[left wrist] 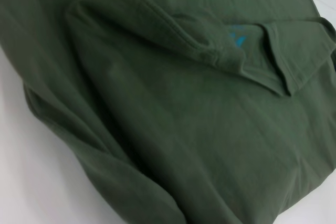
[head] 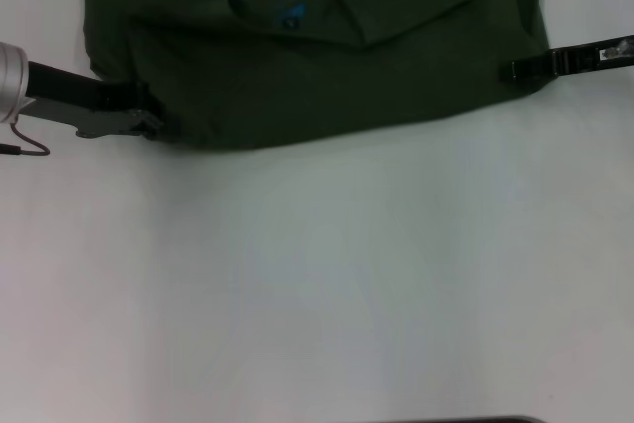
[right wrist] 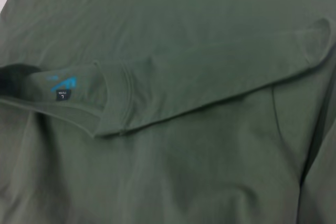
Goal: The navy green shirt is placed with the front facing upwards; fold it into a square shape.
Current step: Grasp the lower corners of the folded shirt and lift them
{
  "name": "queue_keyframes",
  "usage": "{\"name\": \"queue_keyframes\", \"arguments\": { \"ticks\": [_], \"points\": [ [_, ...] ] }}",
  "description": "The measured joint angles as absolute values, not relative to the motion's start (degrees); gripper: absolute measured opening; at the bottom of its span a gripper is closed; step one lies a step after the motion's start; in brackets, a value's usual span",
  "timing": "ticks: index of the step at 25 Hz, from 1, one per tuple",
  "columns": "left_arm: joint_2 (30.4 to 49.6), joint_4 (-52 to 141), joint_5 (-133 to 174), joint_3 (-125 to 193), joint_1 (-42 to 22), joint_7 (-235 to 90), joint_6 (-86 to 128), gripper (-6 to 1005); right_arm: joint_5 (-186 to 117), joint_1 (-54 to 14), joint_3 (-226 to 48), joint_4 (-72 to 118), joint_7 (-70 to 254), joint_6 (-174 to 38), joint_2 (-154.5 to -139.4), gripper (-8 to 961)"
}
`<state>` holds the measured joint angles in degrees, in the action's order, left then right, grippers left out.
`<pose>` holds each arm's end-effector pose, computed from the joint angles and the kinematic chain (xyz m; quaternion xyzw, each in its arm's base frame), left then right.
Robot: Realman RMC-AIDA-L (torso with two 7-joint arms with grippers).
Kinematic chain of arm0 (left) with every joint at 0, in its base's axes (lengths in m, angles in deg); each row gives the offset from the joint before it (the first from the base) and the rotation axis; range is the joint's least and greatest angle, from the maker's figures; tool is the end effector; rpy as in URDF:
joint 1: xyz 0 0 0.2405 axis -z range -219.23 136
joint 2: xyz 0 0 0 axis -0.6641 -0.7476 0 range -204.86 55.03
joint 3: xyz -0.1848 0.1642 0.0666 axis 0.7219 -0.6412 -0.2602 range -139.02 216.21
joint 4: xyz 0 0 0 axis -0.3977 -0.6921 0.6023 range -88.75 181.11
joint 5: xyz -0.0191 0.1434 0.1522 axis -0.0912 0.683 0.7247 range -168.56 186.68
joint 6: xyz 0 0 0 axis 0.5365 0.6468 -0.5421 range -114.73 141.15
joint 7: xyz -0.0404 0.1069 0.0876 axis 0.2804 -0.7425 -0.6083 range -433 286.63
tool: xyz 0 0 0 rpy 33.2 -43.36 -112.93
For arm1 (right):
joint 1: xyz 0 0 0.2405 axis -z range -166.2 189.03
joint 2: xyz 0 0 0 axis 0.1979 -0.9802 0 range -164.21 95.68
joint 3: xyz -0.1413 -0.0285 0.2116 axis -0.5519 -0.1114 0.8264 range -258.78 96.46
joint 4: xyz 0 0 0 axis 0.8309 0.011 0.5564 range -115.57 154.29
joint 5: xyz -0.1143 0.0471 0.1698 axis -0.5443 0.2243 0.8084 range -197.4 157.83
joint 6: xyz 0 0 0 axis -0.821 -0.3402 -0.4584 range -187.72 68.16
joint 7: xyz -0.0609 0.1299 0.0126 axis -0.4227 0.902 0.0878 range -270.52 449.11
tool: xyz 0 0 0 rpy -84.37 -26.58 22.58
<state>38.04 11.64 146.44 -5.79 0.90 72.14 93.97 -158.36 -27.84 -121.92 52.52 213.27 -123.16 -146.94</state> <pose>-0.2661 0.3811 0.0110 -0.7640 -0.6360 -0.0492 0.0967 0.3145 0.3988 0.0300 -0.8156 0.5162 0.0463 0.2574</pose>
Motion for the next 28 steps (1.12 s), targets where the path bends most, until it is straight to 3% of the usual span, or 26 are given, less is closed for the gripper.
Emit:
{"name": "queue_keyframes", "arguments": {
  "ticks": [6,17,23,28],
  "points": [
    [38.07,11.6,146.4,-5.8,1.2,72.1,93.9,69,-158.6,-27.8,-122.1,52.6,214.1,-121.9,-146.85,735],
    [38.11,11.6,146.4,-5.8,1.2,72.2,93.8,72,-158.8,-28.0,-122.5,52.1,215.1,-120.0,-146.85,630],
    [38.11,11.2,146.4,-5.8,1.3,72.2,93.8,74,-158.9,-27.7,-122.5,52.6,217.3,-120.3,-146.17,636],
    [38.21,11.0,146.4,-5.8,1.3,72.2,93.8,76,-160.7,-28.2,-122.5,52.1,217.8,-120.5,-146.12,427]
  ]
}}
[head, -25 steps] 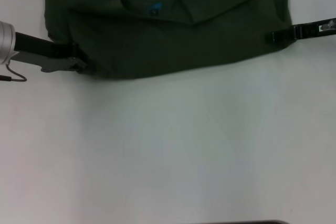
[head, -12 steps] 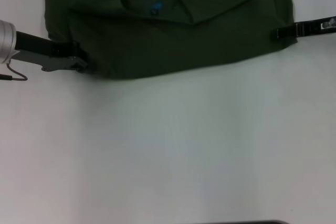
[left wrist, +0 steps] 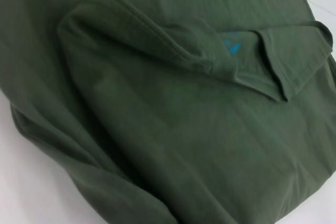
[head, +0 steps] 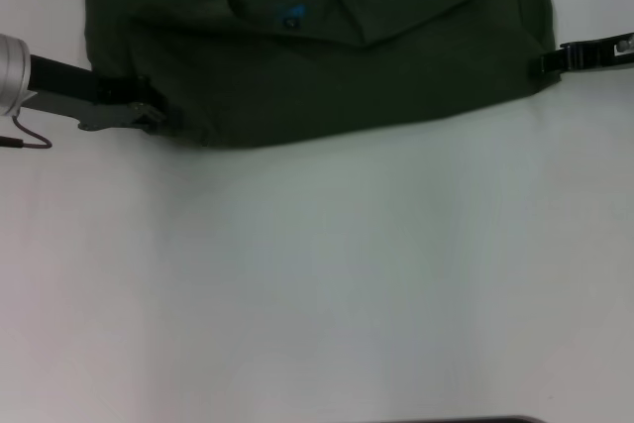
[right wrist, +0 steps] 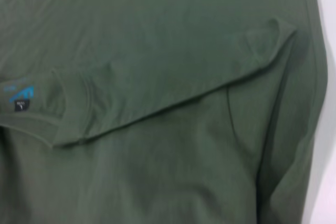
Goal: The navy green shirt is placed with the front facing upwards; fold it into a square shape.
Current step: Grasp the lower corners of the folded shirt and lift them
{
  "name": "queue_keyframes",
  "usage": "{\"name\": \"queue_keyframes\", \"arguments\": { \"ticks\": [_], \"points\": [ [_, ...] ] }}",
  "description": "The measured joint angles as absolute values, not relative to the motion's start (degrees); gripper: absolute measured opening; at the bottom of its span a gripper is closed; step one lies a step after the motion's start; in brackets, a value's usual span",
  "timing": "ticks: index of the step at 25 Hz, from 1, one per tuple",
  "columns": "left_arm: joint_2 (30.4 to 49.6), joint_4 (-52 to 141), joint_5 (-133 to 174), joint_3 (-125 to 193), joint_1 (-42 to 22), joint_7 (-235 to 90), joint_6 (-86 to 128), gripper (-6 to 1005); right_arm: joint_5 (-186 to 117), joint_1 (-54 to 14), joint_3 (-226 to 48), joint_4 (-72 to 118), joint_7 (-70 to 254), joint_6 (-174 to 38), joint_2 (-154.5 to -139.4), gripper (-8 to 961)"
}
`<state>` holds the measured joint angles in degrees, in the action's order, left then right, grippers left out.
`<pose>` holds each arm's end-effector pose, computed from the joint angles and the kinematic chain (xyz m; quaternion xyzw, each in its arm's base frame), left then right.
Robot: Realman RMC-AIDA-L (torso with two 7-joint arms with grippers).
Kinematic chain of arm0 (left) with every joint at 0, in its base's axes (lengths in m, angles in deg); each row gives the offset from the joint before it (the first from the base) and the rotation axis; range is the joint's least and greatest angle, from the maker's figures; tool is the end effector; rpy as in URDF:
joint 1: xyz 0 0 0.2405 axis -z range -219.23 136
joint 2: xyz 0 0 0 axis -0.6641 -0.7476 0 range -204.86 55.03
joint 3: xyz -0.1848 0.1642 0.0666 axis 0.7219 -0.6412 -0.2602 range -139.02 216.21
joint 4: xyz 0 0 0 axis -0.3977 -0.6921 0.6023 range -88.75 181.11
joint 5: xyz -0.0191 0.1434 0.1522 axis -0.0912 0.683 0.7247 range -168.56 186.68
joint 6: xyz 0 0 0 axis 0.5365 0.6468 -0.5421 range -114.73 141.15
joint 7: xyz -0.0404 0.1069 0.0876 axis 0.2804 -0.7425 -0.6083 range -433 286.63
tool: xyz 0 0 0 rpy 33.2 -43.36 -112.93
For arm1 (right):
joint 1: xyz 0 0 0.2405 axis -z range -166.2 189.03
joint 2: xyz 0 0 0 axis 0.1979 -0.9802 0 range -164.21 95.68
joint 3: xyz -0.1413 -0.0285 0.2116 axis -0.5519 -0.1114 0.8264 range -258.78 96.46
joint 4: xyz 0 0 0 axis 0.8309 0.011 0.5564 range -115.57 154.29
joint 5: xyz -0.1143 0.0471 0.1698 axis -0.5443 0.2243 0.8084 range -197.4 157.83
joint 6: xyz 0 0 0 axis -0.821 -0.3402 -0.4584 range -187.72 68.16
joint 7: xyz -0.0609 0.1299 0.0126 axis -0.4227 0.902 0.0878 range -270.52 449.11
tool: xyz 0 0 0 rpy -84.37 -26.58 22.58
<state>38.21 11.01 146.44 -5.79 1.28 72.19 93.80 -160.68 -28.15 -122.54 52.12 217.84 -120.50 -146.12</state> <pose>-0.2622 0.3844 0.0117 -0.7677 -0.6308 -0.0515 0.1003 0.3225 0.4034 0.0378 -0.7938 0.5379 0.0325 0.2818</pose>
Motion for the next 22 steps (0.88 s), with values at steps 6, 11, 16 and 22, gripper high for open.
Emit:
{"name": "queue_keyframes", "arguments": {
  "ticks": [6,11,16,22],
  "points": [
    [38.28,11.0,146.4,-5.7,1.4,72.2,93.8,77,-162.7,-29.1,-122.4,52.1,219.9,-121.4,-146.22,231],
    [38.28,11.0,146.4,-5.7,1.5,72.2,94.0,79,-162.6,-29.0,-122.2,52.4,220.2,-122.2,-146.13,139],
    [38.29,10.9,146.4,-5.7,1.5,72.2,94.1,80,-162.5,-28.6,-122.0,53.6,221.5,-123.5,-146.03,89],
    [38.07,10.6,146.4,-5.7,1.5,72.0,94.8,82,-162.7,-28.5,-122.0,55.3,223.9,-126.6,-145.4,57]
  ]
}}
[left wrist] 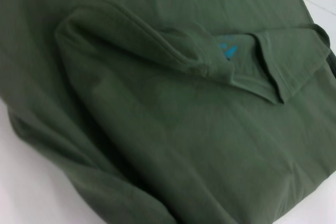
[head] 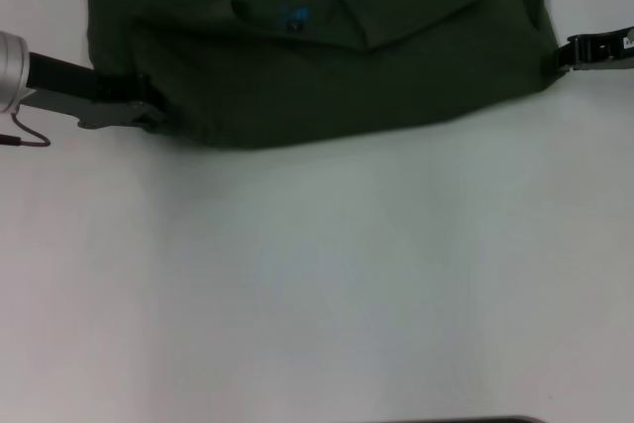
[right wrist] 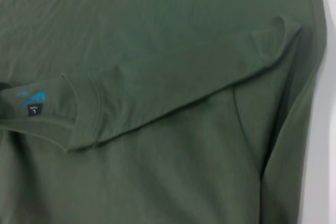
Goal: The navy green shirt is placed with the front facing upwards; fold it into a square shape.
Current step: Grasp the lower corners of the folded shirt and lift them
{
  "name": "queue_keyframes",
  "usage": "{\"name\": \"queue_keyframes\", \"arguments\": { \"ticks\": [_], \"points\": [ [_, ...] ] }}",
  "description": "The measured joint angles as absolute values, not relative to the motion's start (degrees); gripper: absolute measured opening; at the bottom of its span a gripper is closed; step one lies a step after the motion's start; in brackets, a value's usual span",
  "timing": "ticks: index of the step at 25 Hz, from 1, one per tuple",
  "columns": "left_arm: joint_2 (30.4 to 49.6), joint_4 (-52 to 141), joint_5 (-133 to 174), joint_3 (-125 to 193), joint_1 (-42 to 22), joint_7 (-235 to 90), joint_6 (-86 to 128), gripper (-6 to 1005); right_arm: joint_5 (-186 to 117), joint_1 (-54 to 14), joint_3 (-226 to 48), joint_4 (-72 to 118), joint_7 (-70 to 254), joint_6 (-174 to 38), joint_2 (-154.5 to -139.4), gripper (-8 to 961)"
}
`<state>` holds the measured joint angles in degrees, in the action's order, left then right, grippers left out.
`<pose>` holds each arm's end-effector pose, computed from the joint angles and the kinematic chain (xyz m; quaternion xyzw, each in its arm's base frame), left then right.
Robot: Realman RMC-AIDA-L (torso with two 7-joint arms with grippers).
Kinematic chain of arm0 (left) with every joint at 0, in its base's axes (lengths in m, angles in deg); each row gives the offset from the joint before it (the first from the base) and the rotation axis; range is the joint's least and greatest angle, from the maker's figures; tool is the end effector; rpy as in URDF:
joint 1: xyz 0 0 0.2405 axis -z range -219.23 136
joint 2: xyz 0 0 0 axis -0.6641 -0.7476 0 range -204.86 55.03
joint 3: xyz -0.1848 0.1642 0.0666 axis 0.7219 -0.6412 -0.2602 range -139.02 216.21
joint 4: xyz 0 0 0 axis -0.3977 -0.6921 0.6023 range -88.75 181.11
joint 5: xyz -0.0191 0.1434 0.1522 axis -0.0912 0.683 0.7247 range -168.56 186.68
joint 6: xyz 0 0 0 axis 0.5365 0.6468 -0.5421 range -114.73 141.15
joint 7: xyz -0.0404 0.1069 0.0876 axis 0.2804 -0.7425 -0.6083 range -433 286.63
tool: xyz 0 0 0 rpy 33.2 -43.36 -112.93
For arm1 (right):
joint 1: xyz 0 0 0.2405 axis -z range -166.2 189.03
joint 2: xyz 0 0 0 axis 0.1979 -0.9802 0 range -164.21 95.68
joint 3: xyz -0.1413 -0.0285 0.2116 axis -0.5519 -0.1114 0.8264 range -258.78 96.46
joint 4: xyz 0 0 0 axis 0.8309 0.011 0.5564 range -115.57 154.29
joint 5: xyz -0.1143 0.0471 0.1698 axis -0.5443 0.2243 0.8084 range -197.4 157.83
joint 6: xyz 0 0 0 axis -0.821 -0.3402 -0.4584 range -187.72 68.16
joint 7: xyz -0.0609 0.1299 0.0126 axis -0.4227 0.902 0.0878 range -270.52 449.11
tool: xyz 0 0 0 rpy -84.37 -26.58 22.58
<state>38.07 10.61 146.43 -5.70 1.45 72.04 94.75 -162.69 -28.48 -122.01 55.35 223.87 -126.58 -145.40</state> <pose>-0.2598 0.3845 0.0137 -0.7712 -0.6272 -0.0507 0.0962 0.3139 0.4020 0.0496 -0.7821 0.5659 0.0321 0.2591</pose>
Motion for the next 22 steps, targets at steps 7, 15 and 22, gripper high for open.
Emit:
{"name": "queue_keyframes", "arguments": {
  "ticks": [7,15,22],
  "points": [
    [36.54,10.3,146.5,-5.7,1.5,71.7,98.6,84,-165.5,-27.8,-122.4,59.9,228.9,-135.9,-144.77,56],
    [34.75,9.2,146.9,-6.3,1.7,71.3,105.5,87,-165.6,-25.2,-121.9,69.5,230.5,-147.7,-146.1,56],
    [33.83,7.1,147.3,-6.3,1.3,70.3,111.7,89,-165.2,-25.4,-120.6,70.3,230.0,-154.7,-145.55,55]
  ]
}}
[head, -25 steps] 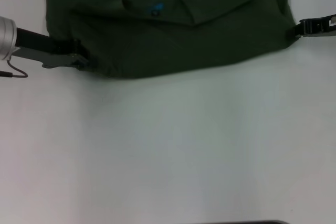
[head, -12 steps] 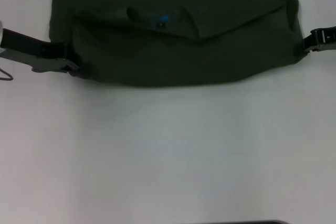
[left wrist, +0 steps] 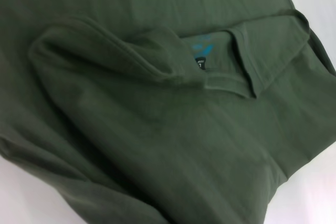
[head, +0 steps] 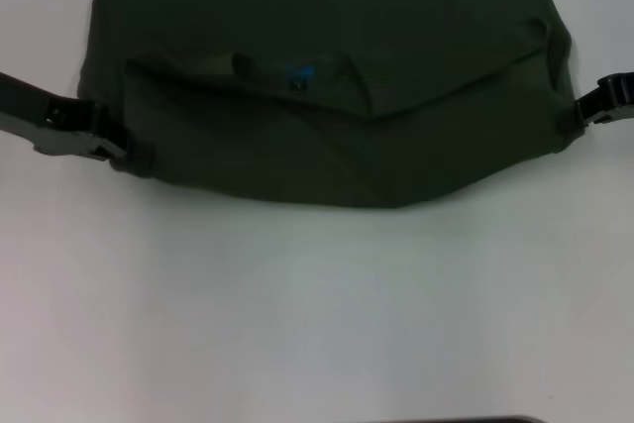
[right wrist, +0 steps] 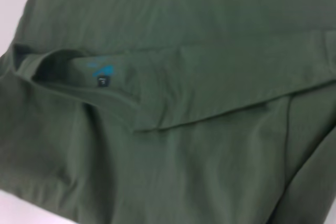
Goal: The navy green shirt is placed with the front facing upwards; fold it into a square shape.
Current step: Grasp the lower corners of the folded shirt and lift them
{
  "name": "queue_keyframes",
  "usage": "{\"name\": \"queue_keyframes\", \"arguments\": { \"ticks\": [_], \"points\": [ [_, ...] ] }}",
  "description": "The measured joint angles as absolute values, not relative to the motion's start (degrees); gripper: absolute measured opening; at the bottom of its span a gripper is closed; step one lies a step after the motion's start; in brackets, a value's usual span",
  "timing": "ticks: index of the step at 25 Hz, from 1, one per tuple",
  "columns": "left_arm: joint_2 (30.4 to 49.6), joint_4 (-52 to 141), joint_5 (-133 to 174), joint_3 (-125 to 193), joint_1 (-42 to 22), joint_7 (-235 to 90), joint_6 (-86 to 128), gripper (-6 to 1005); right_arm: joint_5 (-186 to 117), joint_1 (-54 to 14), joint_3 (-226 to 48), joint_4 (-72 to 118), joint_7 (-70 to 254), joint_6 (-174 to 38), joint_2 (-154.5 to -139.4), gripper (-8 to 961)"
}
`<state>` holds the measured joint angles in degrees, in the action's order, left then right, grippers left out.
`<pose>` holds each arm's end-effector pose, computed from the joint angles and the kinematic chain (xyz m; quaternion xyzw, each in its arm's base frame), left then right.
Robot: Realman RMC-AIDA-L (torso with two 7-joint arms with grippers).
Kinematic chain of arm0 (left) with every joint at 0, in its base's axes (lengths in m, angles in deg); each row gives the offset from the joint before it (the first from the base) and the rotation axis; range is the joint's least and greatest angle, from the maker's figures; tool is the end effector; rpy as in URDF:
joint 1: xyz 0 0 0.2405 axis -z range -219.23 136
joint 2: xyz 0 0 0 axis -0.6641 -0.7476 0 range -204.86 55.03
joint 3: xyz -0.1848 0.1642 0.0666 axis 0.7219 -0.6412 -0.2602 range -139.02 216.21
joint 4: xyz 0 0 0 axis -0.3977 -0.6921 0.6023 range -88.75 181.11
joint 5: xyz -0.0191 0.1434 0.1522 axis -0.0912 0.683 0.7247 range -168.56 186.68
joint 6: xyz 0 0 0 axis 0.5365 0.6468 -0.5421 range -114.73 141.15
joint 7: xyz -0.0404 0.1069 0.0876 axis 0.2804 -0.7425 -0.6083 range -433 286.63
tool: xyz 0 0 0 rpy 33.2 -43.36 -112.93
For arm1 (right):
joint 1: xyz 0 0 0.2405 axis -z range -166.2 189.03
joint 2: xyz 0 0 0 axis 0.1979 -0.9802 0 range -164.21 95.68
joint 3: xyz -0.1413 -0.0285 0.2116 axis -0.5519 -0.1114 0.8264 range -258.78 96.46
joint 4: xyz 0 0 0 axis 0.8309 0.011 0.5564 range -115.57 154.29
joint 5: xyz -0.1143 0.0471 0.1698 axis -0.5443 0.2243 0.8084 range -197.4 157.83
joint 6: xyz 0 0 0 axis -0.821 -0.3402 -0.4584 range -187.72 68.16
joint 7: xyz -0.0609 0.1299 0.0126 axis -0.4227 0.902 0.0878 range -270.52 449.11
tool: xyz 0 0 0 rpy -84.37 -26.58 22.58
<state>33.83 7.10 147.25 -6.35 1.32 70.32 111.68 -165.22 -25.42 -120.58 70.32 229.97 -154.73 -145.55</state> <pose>-0.2523 0.3620 0.0507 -0.7993 -0.6007 0.0043 0.0149 0.2872 0.3564 0.0778 -0.7958 0.5914 -0.0038 0.1299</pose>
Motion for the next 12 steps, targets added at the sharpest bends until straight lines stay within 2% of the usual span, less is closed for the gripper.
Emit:
{"name": "queue_keyframes", "arguments": {
  "ticks": [6,12],
  "points": [
    [33.27,6.6,149.7,-6.3,1.7,70.0,114.4,90,-165.0,-25.0,-119.2,73.1,229.5,-161.7,-145.56,56],
    [33.55,2.9,149.6,-4.8,1.1,69.1,117.4,92,-160.7,-24.3,-114.2,75.6,227.6,-167.4,-145.43,56]
  ]
}}
